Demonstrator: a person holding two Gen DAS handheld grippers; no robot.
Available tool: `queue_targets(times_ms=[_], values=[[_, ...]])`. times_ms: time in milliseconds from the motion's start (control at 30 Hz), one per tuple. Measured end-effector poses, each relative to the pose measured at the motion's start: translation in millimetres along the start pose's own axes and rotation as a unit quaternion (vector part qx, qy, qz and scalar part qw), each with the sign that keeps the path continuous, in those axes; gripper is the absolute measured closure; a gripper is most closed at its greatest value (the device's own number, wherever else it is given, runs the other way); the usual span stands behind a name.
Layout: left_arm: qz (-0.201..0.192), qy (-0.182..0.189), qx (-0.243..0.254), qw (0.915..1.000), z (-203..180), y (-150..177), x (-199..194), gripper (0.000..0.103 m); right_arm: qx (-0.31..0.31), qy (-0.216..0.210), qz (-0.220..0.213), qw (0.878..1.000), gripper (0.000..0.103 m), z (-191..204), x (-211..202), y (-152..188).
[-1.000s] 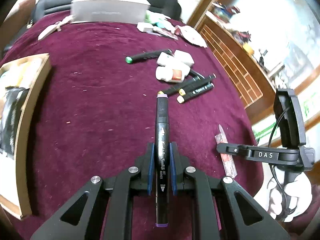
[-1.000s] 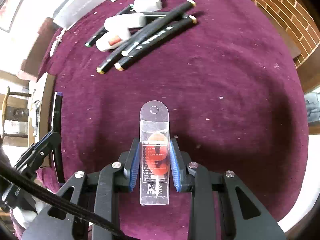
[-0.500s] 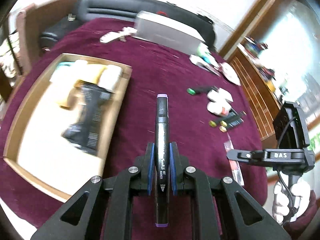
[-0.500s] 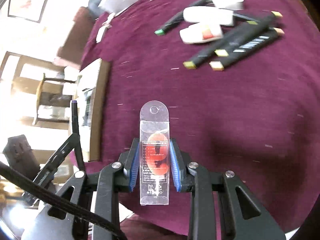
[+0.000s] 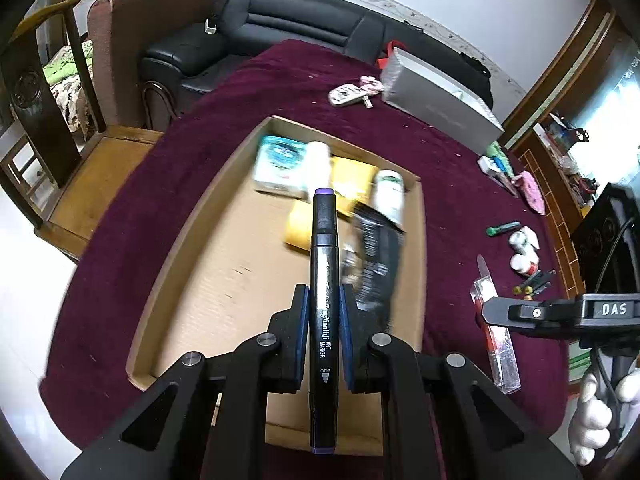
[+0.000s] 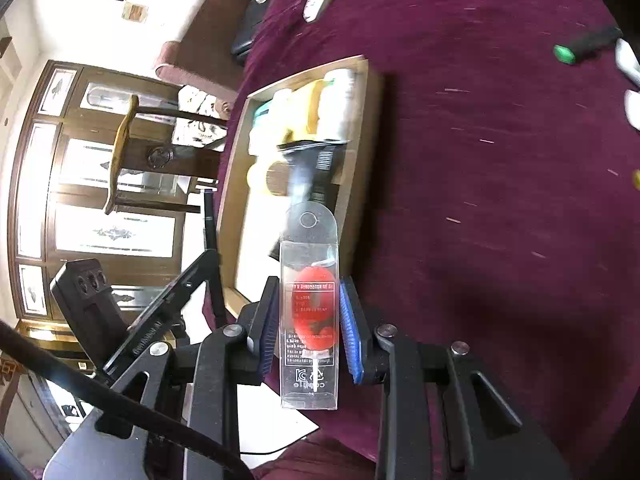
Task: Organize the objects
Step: 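Carry the black marker and blister pack toward the cardboard tray, then lower the marker and blister pack into the tray and open both grippers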
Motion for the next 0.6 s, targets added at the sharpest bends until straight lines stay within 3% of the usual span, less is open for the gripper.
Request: queue_targets(times_ms=[267, 600], values=[[0.019, -0.004, 0.017, 0.9997, 39, -25, 30, 0.092, 0.004, 0.005, 0.021, 1.0, 0.077, 39, 63, -19], [0.047, 0.01, 0.033, 0.9983, 54, -30, 62, 0.092, 0.023, 0.041, 0.045, 0.998, 0.077, 44, 115, -27]])
Point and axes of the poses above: each gripper's, at about its wrist camera, not at the fingertips, and x roughly the way its jaws point, z to its left, y to its underside, the point moved 5 cm from there along x, roughly the way its jaws point, and after that the axes turned 1 degree about x, right-handed, at the moved point
